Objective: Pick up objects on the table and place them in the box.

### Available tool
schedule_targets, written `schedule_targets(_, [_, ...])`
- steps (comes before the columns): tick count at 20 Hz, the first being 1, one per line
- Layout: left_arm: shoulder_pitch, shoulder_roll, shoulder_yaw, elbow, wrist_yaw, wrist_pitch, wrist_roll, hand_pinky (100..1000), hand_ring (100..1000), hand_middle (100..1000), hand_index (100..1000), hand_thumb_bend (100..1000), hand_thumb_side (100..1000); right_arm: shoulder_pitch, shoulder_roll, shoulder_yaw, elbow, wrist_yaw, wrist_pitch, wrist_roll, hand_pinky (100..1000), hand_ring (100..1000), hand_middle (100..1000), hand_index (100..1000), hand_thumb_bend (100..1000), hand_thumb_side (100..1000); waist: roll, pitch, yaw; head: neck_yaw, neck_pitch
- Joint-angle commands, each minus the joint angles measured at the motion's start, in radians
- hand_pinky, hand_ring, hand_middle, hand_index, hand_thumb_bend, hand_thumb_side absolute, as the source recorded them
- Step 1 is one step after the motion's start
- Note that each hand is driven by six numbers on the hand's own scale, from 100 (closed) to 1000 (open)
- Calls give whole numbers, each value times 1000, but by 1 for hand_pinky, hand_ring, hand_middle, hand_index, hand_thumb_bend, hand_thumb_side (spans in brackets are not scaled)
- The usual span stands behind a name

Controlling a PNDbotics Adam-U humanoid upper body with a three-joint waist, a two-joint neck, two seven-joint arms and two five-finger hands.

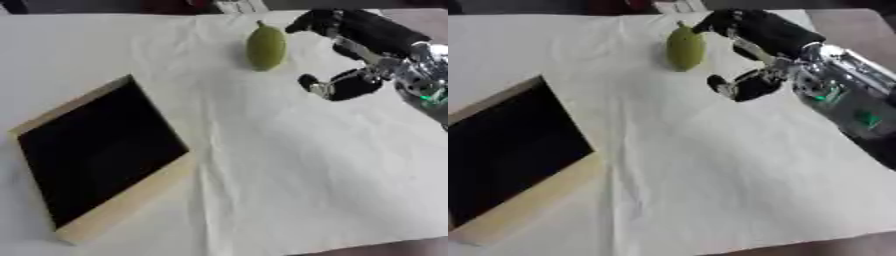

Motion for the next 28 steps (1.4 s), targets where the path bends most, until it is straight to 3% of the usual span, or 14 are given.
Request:
schedule_targets(1, [-10, 29, 6, -15, 4, -2, -3, 602, 707, 728, 778, 1000, 853, -48, 6, -14, 45, 19, -1, 50, 916, 898, 857, 917, 282, 116, -11, -32, 0, 0, 10])
schedule_targets(9, [-18, 25, 0, -15, 8, -3, -10, 599, 706, 727, 776, 1000, 852, -186, 115, 2, 223, 123, -6, 167, 917, 904, 855, 923, 282, 172, -8, -28, 2, -12, 13])
schedule_targets(19, [-21, 19, -1, -15, 12, -4, -11, 597, 706, 734, 775, 1000, 850, -306, 243, -58, 426, 257, -19, 311, 913, 895, 851, 924, 287, 169, -3, -18, 9, -27, -4])
schedule_targets(28, [-19, 10, 0, -15, 13, -8, -10, 596, 704, 733, 773, 1000, 847, -340, 293, -95, 556, 324, -28, 315, 913, 897, 849, 923, 298, 144, -8, -2, 25, -47, -20])
